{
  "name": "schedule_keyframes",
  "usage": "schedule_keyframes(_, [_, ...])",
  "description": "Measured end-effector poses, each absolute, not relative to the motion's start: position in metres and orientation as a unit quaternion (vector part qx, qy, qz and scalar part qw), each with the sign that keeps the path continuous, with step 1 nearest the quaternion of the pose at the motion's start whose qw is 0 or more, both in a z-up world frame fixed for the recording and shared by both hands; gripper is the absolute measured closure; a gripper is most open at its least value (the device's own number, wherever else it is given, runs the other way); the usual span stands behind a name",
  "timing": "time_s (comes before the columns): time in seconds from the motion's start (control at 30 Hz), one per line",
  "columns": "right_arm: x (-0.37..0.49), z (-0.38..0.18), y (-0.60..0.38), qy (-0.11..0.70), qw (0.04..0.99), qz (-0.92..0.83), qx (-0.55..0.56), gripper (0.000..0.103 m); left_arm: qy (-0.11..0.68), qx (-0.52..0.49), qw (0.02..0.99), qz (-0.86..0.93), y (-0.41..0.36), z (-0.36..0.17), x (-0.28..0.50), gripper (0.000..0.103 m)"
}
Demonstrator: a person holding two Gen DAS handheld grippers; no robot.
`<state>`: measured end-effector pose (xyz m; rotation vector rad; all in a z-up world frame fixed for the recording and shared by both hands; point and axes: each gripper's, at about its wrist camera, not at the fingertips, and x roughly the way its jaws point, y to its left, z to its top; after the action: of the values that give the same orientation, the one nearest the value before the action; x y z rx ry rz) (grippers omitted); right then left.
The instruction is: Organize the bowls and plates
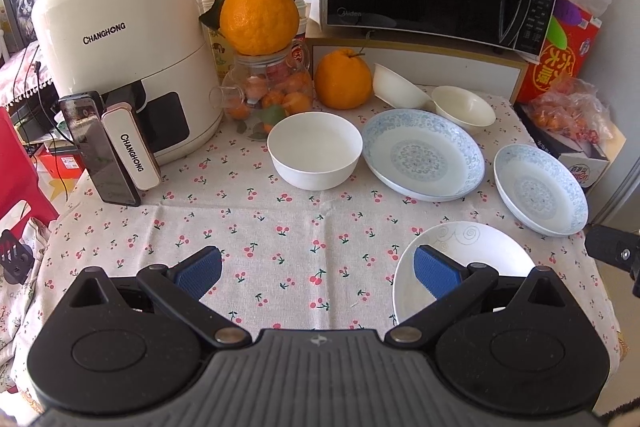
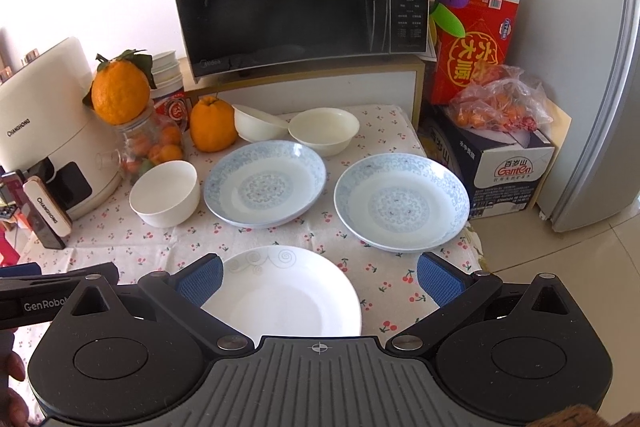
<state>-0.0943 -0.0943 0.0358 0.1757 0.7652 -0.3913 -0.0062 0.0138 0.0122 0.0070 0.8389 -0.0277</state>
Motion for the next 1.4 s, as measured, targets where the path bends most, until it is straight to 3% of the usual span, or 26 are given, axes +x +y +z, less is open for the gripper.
schedule_keyframes(0.23, [-0.061, 0.059, -0.105, 0.377, 0.916, -0.114, 0.076, 0.000, 0.439, 0.004, 0.896, -0.075, 0.014, 0.006, 0.024, 0.001])
schedule_keyframes(0.4, [-0.017, 0.048, -0.137, 0.385, 0.912, -0.063, 0.129, 0.000, 0.449, -0.070, 0.885, -0.106, 0.025, -0.006, 0.049, 0.001])
schedule_keyframes(0.6, [0.020, 0.008, -0.182, 0.355, 0.912, -0.070, 0.192, 0.002, 0.433, -0.130, 0.883, -0.126, 0.029, -0.037, 0.077, 0.017])
schedule_keyframes(0.73, [0.049, -0.017, -0.198, 0.370, 0.908, -0.066, 0.185, 0.019, 0.449, -0.181, 0.861, -0.158, 0.024, -0.062, 0.099, 0.043])
schedule_keyframes(0.77, [0.055, -0.022, -0.202, 0.369, 0.909, -0.067, 0.183, 0.022, 0.448, -0.190, 0.858, -0.163, 0.023, -0.066, 0.102, 0.046])
schedule_keyframes(0.83, [0.068, -0.034, -0.209, 0.374, 0.905, -0.061, 0.192, 0.043, 0.445, -0.202, 0.856, -0.168, 0.021, -0.073, 0.106, 0.053])
schedule_keyframes(0.93, [0.086, -0.055, -0.220, 0.387, 0.894, -0.067, 0.214, 0.065, 0.446, -0.207, 0.854, -0.171, 0.016, -0.081, 0.115, 0.066])
schedule_keyframes(1.2, [0.115, -0.089, -0.232, 0.394, 0.884, -0.115, 0.225, 0.079, 0.428, -0.217, 0.863, -0.158, 0.009, -0.091, 0.128, 0.083])
schedule_keyframes(1.4, [0.126, -0.102, -0.235, 0.400, 0.881, -0.131, 0.218, 0.086, 0.427, -0.228, 0.861, -0.157, 0.017, -0.092, 0.130, 0.085])
